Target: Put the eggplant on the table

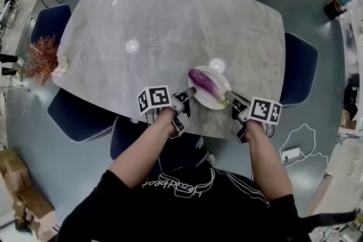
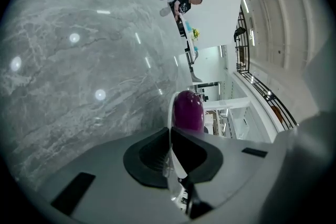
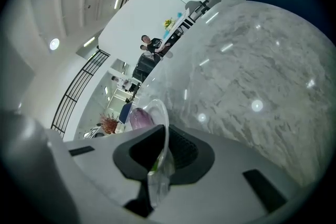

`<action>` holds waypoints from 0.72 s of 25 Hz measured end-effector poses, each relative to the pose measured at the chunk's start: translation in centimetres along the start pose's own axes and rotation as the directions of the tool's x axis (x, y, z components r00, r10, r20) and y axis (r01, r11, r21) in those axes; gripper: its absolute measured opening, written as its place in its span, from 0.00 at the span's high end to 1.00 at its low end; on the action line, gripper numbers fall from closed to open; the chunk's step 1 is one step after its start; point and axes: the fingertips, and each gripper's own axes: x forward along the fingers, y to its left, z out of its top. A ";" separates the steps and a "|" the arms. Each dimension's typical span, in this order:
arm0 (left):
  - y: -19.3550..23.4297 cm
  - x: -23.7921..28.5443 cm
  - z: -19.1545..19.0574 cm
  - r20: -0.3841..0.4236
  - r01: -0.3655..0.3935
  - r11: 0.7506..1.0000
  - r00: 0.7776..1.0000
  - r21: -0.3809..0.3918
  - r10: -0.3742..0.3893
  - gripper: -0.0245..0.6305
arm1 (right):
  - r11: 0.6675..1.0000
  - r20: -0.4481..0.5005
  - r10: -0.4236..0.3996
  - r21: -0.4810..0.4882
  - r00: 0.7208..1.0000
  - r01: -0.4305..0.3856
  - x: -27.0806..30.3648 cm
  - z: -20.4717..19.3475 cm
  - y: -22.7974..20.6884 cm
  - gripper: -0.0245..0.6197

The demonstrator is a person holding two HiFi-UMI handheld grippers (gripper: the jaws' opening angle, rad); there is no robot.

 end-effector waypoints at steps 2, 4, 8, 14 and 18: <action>0.4 0.2 0.1 -0.002 -0.007 1.000 1.000 -0.010 0.007 0.93 | 1.000 -0.014 -0.012 0.004 1.000 0.012 0.3 -0.1 -0.4 0.91; 0.8 0.3 0.1 -0.006 -0.014 1.000 1.000 -0.020 0.014 0.93 | 1.000 -0.030 -0.024 0.004 0.999 0.024 0.6 -0.2 -0.7 0.91; 1.5 0.5 -0.1 -0.012 -0.032 0.999 0.999 -0.037 0.032 0.93 | 0.999 -0.054 -0.046 0.001 0.997 0.046 0.9 -0.5 -1.2 0.91; 1.8 0.7 -0.2 -0.020 -0.039 0.998 0.999 -0.048 0.038 0.93 | 0.998 -0.076 -0.055 0.004 0.996 0.056 1.1 -0.6 -1.6 0.91; 1.9 0.7 -0.2 -0.021 -0.053 0.998 0.998 -0.033 0.053 0.93 | 0.997 -0.097 -0.071 -0.023 0.993 0.069 1.2 -0.8 -1.6 0.91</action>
